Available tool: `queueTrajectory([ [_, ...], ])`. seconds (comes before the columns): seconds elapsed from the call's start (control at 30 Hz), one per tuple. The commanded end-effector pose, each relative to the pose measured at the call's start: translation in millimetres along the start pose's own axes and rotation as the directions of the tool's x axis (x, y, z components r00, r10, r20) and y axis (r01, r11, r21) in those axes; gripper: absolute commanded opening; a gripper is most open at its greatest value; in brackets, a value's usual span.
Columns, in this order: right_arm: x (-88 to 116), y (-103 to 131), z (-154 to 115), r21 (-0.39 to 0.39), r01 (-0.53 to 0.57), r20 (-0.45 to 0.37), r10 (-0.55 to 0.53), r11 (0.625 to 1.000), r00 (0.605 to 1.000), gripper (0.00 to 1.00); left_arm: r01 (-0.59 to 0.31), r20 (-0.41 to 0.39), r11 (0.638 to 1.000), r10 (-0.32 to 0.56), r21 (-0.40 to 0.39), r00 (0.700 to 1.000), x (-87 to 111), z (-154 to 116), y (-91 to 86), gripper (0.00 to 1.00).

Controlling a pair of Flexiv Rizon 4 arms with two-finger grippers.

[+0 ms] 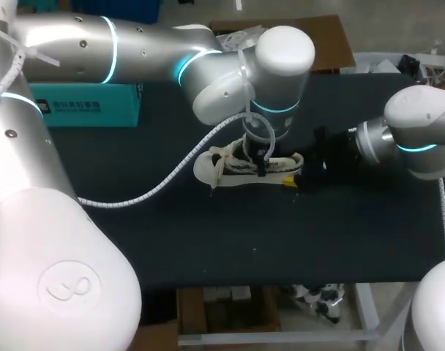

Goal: Open the shoe tongue, take the insole out of the shoe, put the insole back into the shoe, and pack the shoe into the shoebox

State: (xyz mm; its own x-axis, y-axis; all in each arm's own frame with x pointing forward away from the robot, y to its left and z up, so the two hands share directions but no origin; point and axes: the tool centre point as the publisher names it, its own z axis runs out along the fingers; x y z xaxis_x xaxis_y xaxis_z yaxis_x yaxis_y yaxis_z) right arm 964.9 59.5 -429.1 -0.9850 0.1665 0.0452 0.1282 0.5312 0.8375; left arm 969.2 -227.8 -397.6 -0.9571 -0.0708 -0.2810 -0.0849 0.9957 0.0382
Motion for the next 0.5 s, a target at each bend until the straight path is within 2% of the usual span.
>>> queueTrajectory([
  [0.03, 0.8, -3.6, 2.0, -0.004, 0.002, -0.005, -0.002, 1.0, 1.0, 0.0, 0.005, -0.001, 0.998, -0.005, 0.065, 1.0, -4.5, 59.7, 6.3, 0.0],
  [0.2, 0.8, -3.6, 2.0, -0.004, 0.002, -0.005, -0.002, 1.0, 1.0, 0.0, -0.012, -0.029, 0.989, 0.016, 0.144, 0.999, -2.7, 13.8, 5.4, 0.0],
  [0.33, 0.8, -3.6, 2.0, -0.004, 0.002, -0.005, -0.002, 1.0, 1.0, 0.0, -0.013, -0.032, 0.98, 0.02, 0.199, 0.999, 1.9, -20.7, -2.6, 0.0],
  [0.5, 0.8, -3.6, 2.0, -0.004, 0.002, -0.005, -0.002, 1.0, 1.0, 0.0, 0.013, -0.044, 0.966, -0.001, 0.26, 0.999, 7.5, -49.6, -9.2, 0.0],
])
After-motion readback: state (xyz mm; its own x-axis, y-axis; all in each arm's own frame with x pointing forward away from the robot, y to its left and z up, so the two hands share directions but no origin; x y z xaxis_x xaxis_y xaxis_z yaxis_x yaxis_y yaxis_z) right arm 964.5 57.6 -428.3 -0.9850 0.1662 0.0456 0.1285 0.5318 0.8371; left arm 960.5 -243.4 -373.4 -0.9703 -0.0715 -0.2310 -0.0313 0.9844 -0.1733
